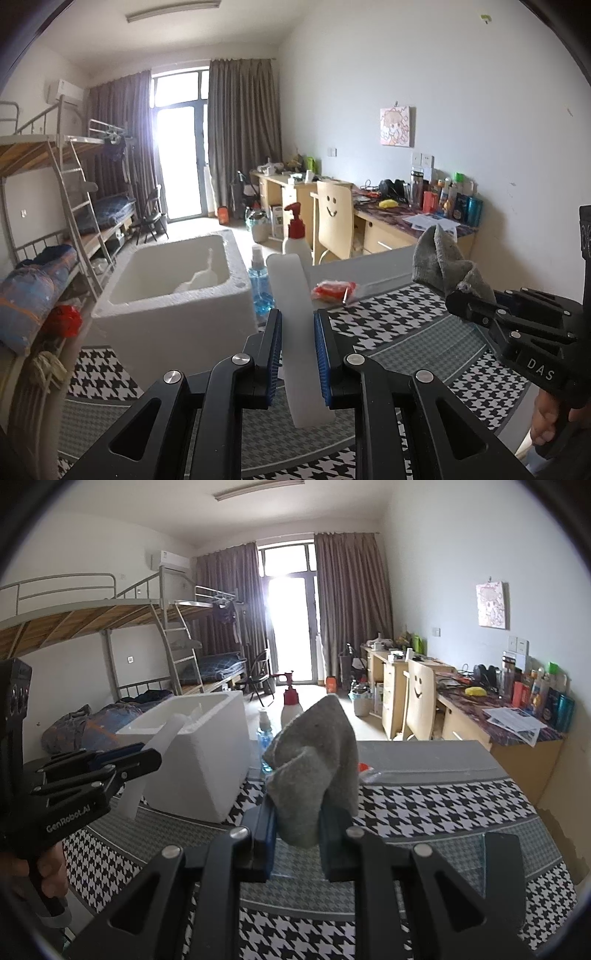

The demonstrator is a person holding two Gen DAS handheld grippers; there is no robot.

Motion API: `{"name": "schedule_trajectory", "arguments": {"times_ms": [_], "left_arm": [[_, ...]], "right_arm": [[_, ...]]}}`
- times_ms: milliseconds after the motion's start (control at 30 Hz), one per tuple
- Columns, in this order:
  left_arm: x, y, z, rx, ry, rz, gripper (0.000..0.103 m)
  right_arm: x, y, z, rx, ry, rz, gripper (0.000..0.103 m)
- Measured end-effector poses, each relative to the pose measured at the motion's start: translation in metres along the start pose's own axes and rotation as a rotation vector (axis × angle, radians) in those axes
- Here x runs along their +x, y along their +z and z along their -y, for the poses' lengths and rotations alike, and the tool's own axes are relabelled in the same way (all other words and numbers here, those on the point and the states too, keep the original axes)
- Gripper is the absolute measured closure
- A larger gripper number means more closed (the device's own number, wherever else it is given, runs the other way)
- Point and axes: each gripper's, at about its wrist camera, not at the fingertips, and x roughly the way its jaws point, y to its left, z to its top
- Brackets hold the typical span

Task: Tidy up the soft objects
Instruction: 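Carry the white strip and grey cloth in both grippers over the foam box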

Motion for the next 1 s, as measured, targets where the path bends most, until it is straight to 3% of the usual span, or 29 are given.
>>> {"name": "schedule_trajectory", "arguments": {"times_ms": [1000], "left_arm": [[0.01,0.037,-0.033,-0.036,0.055,0.038,0.084]], "right_arm": [[0.026,0.046,-0.027,-0.039,0.075,0.017,0.08]]}}
